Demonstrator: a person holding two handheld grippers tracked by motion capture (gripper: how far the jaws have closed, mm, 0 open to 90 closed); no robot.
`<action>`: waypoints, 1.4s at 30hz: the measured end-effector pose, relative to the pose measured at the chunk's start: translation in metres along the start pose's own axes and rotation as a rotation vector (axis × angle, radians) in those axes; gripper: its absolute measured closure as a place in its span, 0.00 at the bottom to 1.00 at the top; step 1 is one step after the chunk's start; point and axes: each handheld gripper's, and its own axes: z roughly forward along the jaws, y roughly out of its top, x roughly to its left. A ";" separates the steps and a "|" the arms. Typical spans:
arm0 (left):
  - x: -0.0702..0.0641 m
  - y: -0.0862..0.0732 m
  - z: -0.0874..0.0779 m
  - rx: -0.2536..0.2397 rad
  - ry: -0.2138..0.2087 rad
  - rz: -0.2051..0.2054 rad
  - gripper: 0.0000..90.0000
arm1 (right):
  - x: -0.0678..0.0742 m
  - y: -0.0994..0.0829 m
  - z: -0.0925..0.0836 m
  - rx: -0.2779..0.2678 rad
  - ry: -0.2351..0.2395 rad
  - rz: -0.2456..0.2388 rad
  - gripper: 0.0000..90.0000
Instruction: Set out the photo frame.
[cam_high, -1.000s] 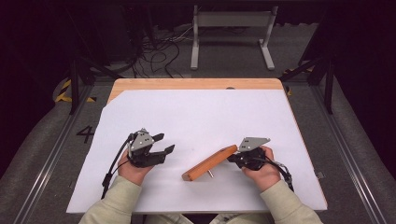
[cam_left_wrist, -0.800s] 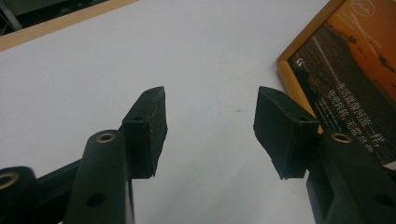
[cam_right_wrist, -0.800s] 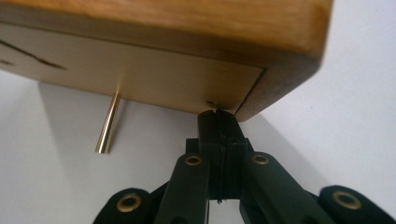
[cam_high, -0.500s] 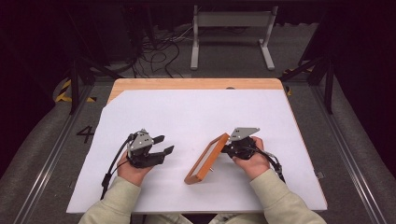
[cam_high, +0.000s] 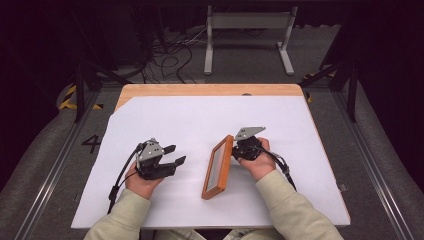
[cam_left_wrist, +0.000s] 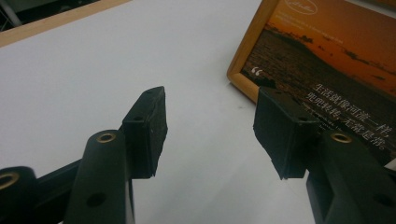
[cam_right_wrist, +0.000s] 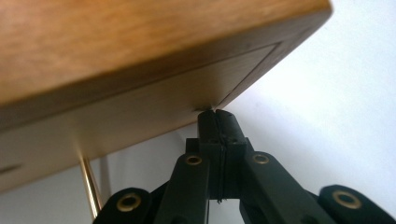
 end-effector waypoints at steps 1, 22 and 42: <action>0.000 0.000 0.000 0.000 0.000 0.000 0.49 | 0.001 0.003 0.003 0.000 0.002 -0.006 1.00; 0.001 -0.001 0.000 0.003 -0.005 0.004 0.49 | -0.004 0.016 -0.025 0.056 -0.093 0.034 0.86; 0.003 -0.002 -0.001 0.002 0.003 -0.006 0.48 | 0.022 0.043 -0.092 0.026 -0.051 0.127 0.41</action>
